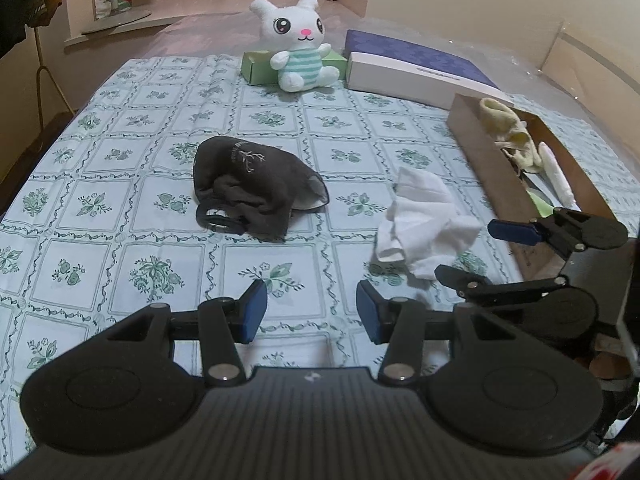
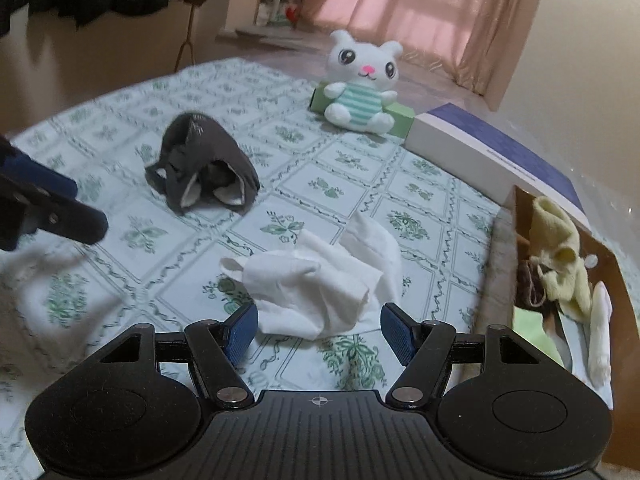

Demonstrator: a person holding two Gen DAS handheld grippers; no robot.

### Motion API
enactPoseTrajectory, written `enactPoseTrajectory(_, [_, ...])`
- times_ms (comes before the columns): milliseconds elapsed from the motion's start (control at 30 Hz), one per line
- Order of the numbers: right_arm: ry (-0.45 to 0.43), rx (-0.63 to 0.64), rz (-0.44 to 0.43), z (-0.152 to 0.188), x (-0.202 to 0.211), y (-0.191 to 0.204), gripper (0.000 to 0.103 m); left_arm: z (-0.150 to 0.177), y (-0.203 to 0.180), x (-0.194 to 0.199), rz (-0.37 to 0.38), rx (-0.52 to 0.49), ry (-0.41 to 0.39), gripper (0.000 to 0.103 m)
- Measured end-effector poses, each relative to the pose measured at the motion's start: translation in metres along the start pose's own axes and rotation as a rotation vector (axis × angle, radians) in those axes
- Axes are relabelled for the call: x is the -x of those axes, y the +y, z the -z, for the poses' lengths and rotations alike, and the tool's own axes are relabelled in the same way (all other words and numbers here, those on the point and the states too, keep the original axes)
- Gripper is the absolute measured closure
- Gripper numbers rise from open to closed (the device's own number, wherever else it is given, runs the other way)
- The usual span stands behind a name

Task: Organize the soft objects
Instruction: 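Grasp the white cloth with the right gripper while the left gripper grasps the black sock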

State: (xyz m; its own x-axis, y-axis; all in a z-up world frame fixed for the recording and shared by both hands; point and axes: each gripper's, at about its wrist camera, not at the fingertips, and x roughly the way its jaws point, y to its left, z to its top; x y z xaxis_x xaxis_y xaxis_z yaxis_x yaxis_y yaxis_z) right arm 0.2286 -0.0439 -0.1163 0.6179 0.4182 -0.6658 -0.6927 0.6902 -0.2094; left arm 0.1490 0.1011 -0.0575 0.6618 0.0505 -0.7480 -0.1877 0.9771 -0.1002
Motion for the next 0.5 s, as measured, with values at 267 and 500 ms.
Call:
enactPoseTrajectory(267, [0.018, -0.038, 0.065, -0.006, -0.035, -0.006, 0.025, -0.009, 0.013, -0.017, -0.018, 0.016, -0.003, 0.057])
enactPoseTrajectory(500, [0.002, -0.2, 0.058, -0.017, -0.053, -0.034, 0.019, -0.021, 0.026, -0.031, -0.04, 0.032, -0.016, 0.057])
